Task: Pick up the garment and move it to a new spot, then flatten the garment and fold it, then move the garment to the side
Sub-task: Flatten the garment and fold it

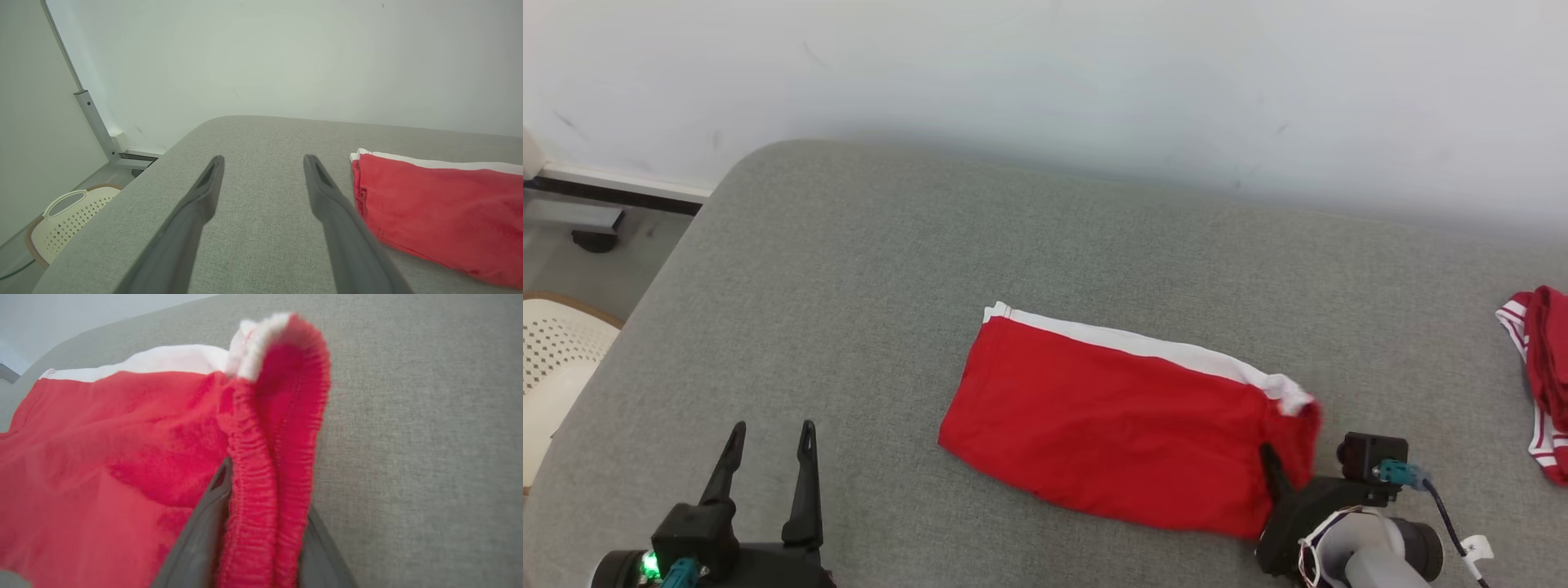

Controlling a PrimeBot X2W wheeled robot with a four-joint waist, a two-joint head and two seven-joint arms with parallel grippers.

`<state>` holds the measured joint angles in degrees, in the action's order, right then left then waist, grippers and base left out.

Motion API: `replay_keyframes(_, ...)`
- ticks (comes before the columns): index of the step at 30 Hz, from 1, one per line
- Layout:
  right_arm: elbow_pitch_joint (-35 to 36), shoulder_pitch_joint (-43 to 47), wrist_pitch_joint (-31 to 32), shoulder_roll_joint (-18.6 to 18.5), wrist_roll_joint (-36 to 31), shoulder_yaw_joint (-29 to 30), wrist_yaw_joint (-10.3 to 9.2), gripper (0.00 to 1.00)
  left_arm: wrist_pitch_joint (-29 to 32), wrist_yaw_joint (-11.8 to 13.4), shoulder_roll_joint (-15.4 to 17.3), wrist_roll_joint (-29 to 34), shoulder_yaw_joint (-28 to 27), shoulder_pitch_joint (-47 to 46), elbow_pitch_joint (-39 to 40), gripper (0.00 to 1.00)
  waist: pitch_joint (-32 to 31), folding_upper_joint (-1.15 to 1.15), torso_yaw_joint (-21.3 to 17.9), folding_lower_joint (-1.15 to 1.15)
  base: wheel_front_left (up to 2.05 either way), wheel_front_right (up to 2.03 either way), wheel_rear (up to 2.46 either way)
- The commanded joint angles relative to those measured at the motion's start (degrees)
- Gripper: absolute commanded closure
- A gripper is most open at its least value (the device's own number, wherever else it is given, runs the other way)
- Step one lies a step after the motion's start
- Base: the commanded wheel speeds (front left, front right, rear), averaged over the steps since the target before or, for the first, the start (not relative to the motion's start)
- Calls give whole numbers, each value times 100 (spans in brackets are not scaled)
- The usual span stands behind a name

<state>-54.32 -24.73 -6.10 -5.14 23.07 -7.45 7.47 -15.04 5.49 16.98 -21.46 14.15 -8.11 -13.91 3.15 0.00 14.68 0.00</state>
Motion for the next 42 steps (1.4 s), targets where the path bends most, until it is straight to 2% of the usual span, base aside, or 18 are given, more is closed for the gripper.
replay_keyframes(1,-67,-8,-48,-14,76,-74,7,100,-11,-27,-28,16,-25,150,9,0,-53,0,-58,0,0,0,0)
replay_keyframes(9,-91,119,-301,-729,510,-174,6,100,-11,-74,-76,40,-27,287,17,0,-192,0,-281,0,0,0,0)
replay_keyframes(17,398,244,167,-1198,1065,-463,6,100,-12,-76,-116,-6,-57,438,4,0,-260,0,-558,0,0,0,0)
replay_keyframes(23,1067,170,892,-1138,1794,-640,6,100,-11,-91,-132,-20,-35,473,-33,0,-296,0,-632,0,0,0,0)
replay_keyframes(29,1815,95,1921,-989,2570,-748,7,100,-11,-121,-165,-39,1,455,-98,0,-322,0,-621,0,0,0,0)
replay_keyframes(34,2143,-36,2468,-860,2879,-736,7,100,-11,-145,-197,-59,26,394,-130,0,-318,0,-568,0,0,0,0)
replay_keyframes(42,1908,-503,3111,-211,2998,-563,7,100,-12,-213,-321,-61,95,220,-253,0,-249,0,-348,0,0,0,0)
